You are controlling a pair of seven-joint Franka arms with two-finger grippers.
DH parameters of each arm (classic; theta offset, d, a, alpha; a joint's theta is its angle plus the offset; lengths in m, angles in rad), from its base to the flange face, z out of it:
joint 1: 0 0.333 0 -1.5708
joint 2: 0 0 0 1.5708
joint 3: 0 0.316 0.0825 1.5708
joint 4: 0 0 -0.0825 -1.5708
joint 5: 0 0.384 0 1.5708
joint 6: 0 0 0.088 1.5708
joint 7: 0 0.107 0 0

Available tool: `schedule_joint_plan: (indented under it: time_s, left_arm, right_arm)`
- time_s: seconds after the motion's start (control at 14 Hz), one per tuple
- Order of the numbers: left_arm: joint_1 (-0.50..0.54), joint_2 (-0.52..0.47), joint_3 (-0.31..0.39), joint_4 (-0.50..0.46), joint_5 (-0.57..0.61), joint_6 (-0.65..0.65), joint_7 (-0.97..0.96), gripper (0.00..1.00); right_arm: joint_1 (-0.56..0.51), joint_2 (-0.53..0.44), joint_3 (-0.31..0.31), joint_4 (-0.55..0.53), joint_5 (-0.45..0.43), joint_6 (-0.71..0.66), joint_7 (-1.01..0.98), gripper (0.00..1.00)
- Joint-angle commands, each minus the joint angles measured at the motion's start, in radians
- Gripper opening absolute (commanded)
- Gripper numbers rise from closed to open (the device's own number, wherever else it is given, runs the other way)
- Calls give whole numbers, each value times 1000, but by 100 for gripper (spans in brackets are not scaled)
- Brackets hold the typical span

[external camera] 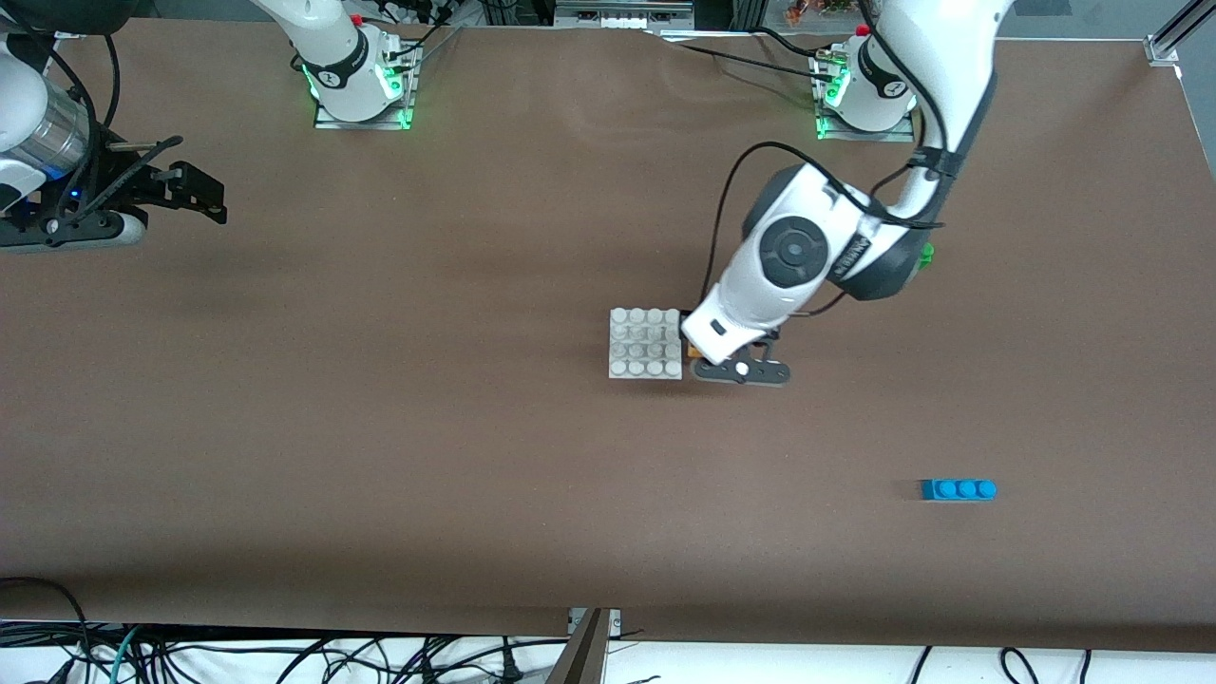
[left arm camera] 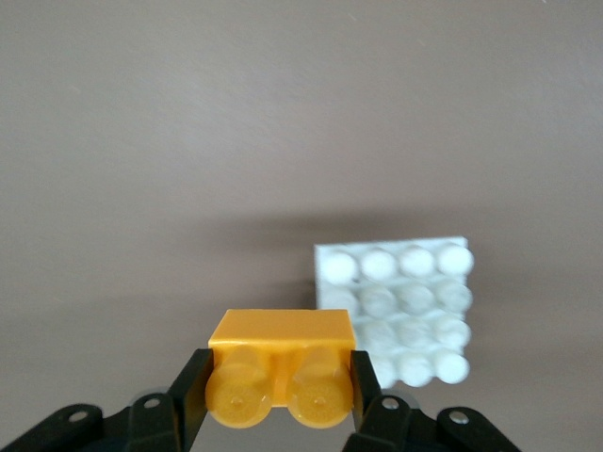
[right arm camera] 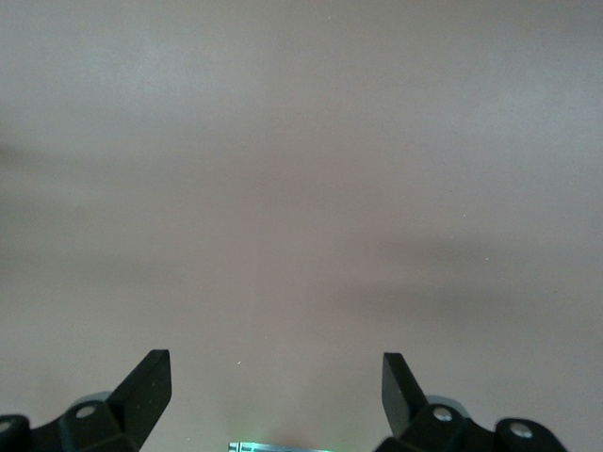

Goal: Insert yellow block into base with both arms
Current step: 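Carry the yellow block with the left gripper over the white base plate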

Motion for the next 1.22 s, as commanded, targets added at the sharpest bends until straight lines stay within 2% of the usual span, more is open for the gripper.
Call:
schedule_joint_plan:
  time_s: [0.0,0.36,0.64,1.15]
  left_arm:
    - [-90,93,20,90,-8,-16,-73,26]
    - [-137,173,23,99,-6,89,-87,26]
    - [-137,179,23,99,38,89,-90,26]
    - [-145,182,23,82,42,87,-125,26]
  right_arm:
    - [-10,-16,5,4,0,-12,0,99]
    - [-10,-25,0,4,0,-35,-1,99]
    - [-10,-22,-1,4,0,-35,0,99]
    - [-9,-22,-1,2,0,-41,0,99]
